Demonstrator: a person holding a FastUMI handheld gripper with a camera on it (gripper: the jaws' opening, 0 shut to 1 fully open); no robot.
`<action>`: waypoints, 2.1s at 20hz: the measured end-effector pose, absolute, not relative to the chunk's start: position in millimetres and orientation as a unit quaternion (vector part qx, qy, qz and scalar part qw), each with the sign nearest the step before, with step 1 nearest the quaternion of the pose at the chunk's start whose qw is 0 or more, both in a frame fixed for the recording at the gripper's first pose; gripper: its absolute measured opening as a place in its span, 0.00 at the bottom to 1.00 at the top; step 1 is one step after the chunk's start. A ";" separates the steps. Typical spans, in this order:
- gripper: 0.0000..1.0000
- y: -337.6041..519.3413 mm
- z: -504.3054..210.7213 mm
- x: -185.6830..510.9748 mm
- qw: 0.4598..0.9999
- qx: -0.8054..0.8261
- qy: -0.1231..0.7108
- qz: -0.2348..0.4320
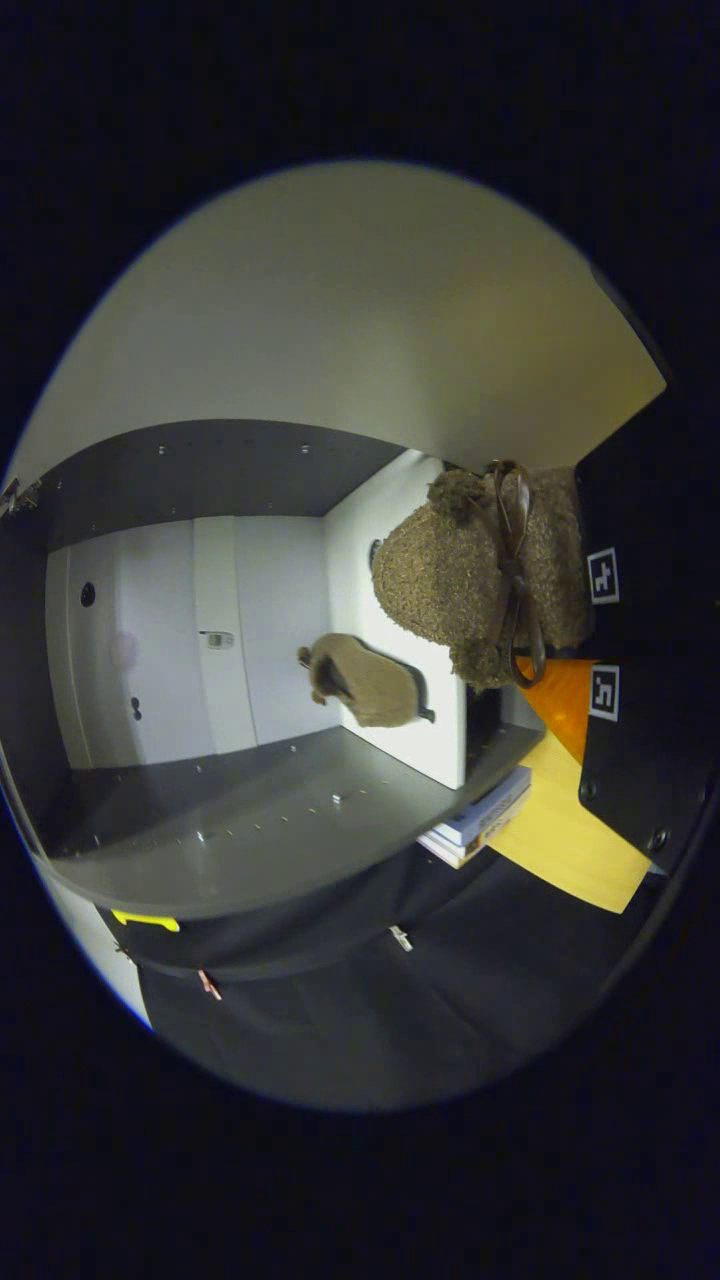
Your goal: Open the shoe cabinet door, grab the shoes and put them into the shoe cabinet, then close the shoe cabinet door.
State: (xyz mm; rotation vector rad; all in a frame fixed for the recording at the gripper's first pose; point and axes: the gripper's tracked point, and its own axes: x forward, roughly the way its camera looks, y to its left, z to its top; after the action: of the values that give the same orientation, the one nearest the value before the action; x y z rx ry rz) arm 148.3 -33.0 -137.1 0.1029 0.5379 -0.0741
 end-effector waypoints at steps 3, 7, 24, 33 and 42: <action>0.08 -39.3 -118.2 196.8 0.962 0.050 0.264 -0.044; 0.08 -47.5 -115.2 259.9 0.959 0.055 0.274 -0.050; 0.07 -81.9 -202.8 418.5 0.926 0.067 0.363 -0.081; 0.07 -89.7 -225.4 424.9 0.911 0.069 0.396 -0.096; 0.80 -76.5 -205.1 394.2 0.921 0.054 0.376 -0.081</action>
State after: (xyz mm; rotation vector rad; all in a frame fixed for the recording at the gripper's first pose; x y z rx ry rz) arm 394.2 -76.5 -205.1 0.1108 0.7732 -0.1666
